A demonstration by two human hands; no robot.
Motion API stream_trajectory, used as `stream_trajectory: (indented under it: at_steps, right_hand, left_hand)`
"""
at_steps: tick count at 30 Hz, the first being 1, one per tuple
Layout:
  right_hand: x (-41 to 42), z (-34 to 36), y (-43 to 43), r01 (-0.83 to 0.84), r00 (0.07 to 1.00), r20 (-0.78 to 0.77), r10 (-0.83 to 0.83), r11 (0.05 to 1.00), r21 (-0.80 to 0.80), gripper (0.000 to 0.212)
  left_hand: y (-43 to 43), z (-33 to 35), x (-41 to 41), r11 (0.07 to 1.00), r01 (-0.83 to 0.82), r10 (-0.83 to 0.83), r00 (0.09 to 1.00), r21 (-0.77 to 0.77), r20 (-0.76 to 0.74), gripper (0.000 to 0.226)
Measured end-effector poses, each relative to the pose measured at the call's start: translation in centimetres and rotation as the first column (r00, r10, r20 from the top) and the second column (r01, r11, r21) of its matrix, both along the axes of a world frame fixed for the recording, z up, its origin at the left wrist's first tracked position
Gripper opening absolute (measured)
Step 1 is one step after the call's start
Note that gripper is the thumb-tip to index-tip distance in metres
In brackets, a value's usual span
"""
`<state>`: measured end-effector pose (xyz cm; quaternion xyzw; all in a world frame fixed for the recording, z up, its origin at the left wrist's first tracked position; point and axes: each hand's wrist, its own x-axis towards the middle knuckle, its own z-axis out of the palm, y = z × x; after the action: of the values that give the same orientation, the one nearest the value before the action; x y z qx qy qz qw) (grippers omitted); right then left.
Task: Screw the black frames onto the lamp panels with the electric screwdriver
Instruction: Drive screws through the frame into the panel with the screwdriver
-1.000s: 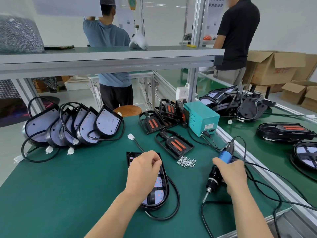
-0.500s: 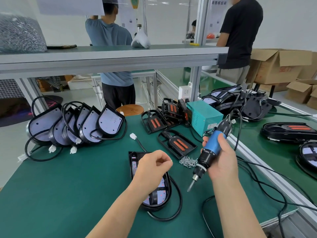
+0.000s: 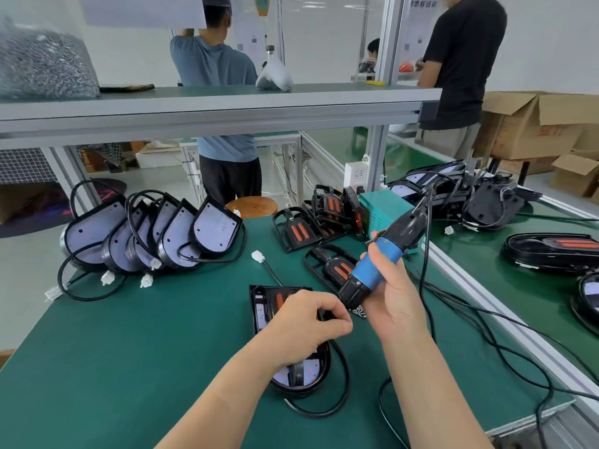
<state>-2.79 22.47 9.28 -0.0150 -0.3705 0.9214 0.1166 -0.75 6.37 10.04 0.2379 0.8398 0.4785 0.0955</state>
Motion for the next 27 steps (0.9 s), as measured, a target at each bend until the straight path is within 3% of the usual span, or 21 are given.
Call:
stream_trajectory:
  at_steps: [4,12,17,21,27]
  right_hand:
    - [0.1,0.2,0.0,-0.082,0.992,-0.087,0.087,0.995,0.064,0.044]
    - [-0.3,1.7,-0.1,0.032,0.991,-0.131,-0.026,0.999,0.044,0.029]
    - [0.1,3.0,0.4,0.271,0.953,-0.158,-0.257,0.959,0.078,0.019]
    - [0.8,4.8,-0.1,0.522,0.848,-0.190,-0.494,0.842,0.139,0.026]
    - [1.4,6.1,-0.4,0.586,0.806,-0.145,-0.573,0.807,0.066,0.021]
  left_hand:
    - [0.4,0.0,0.6,0.998,-0.053,0.053,0.998,0.021,0.019,0.009]
    - [-0.9,0.6,0.5,0.971,-0.120,0.100,0.989,0.207,0.107,0.020]
    - [-3.4,-0.6,-0.1,0.931,-0.360,0.360,0.933,0.055,-0.005,0.014]
    - [-3.3,-1.6,0.3,0.940,-0.340,0.341,0.940,0.018,0.000,0.017]
    - [-2.4,-1.4,0.5,0.949,-0.301,0.300,0.954,0.096,0.022,0.020]
